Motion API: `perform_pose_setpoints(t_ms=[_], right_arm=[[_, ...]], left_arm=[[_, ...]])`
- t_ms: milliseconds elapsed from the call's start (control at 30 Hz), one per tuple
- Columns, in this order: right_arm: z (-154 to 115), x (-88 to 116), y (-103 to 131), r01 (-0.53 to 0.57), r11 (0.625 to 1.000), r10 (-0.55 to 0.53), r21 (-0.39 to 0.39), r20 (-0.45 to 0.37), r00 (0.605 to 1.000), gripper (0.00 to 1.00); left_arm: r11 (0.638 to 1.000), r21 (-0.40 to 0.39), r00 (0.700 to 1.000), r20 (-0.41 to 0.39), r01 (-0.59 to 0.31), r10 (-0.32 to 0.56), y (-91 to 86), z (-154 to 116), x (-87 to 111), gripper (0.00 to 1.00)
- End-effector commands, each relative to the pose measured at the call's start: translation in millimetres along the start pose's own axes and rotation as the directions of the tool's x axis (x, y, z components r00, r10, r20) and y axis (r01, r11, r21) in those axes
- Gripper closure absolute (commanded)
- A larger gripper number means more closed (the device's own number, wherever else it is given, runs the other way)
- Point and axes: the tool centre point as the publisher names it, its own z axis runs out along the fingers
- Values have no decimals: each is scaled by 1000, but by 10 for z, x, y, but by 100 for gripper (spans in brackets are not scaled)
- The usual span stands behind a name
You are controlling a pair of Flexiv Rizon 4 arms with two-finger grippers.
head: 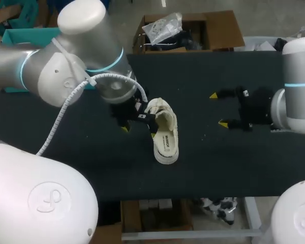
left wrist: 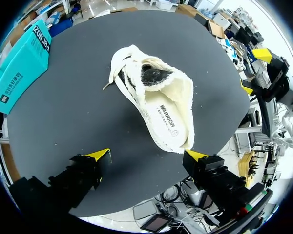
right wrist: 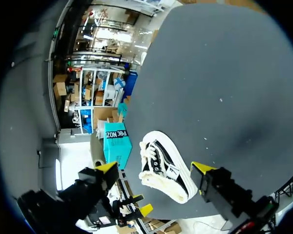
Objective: Open the shoe tongue, take the insole out of the shoe, put the insole back into the shoe, and pack the shoe into the shoebox
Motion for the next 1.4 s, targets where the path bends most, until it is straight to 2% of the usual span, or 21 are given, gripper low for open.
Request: perform_pose_setpoints(t_ms=[33, 167, 200, 233, 467, 533, 567, 600, 667, 767, 833, 1000, 1167, 1200, 1233, 1267, 1333, 1367, 1400], right_arm=[[-157, -29, 37, 5, 801, 9, 599, -20, 1000, 0], [-157, -29, 37, 5, 801, 9, 599, -20, 1000, 0], [-157, -29, 37, 5, 801, 9, 599, -20, 1000, 0], [-157, -29, 37, 5, 801, 9, 599, -20, 1000, 0], [-157, -29, 37, 5, 801, 9, 599, -20, 1000, 0], [-188, -16, 114, 9, 798, -37, 603, 33, 999, 0], [-213, -7, 135, 28, 800, -61, 599, 35, 998, 0], [-234, -6, 162, 27, 816, -76, 578, 60, 995, 0], [-269, -5, 207, 75, 806, -138, 587, 63, 988, 0], [-311, -3, 261, 139, 783, -223, 607, 65, 973, 0], [-324, -5, 301, 159, 783, -257, 601, 81, 963, 0], [-352, 14, 314, 241, 743, -347, 624, 52, 936, 0], [-412, 14, 232, 287, 726, -451, 625, 118, 885, 0], [-412, 14, 232, 287, 726, -451, 625, 118, 885, 0], [-412, 14, 232, 287, 726, -451, 625, 118, 885, 0], [-412, 14, 232, 287, 726, -451, 625, 118, 885, 0], [-412, 14, 232, 287, 726, -451, 625, 118, 885, 0], [-412, 14, 232, 287, 726, -451, 625, 118, 885, 0], [-412, 14, 232, 287, 726, -451, 625, 118, 885, 0]], left_arm=[[999, 8, 998, 45, 35, -36, 12, 58, 27, 0], [990, 45, 986, 91, 133, -136, 64, 109, 6, 0], [987, 64, 976, 147, 150, -158, 62, 122, -2, 0], [988, 87, 965, 216, 131, -147, 60, 125, -5, 0], [988, 87, 965, 216, 131, -147, 60, 125, -5, 0], [988, 87, 965, 216, 131, -147, 60, 125, -5, 0], [979, 68, 954, 221, 191, -202, 41, 155, -4, 0], [975, 82, 946, 239, 206, -220, 28, 187, 5, 0], [959, 59, 930, 235, 276, -282, 10, 243, 9, 0], [946, 48, 917, 236, 321, -323, -55, 324, 5, 0], [949, 52, 921, 227, 312, -316, -96, 365, 27, 0], [955, 61, 935, 196, 290, -296, -235, 442, 26, 0], [949, 61, 929, 193, 310, -316, -417, 559, -16, 0], [943, 57, 926, 175, 328, -333, -465, 581, -33, 0], [942, 60, 926, 175, 330, -335, -503, 596, -46, 18], [939, 59, 925, 162, 340, -345, -538, 612, -58, 29], [934, 59, 922, 149, 351, -356, -593, 631, -79, 58], [931, 56, 920, 143, 360, -364, -616, 640, -90, 66], [930, 52, 920, 137, 363, -367, -637, 649, -102, 67]])
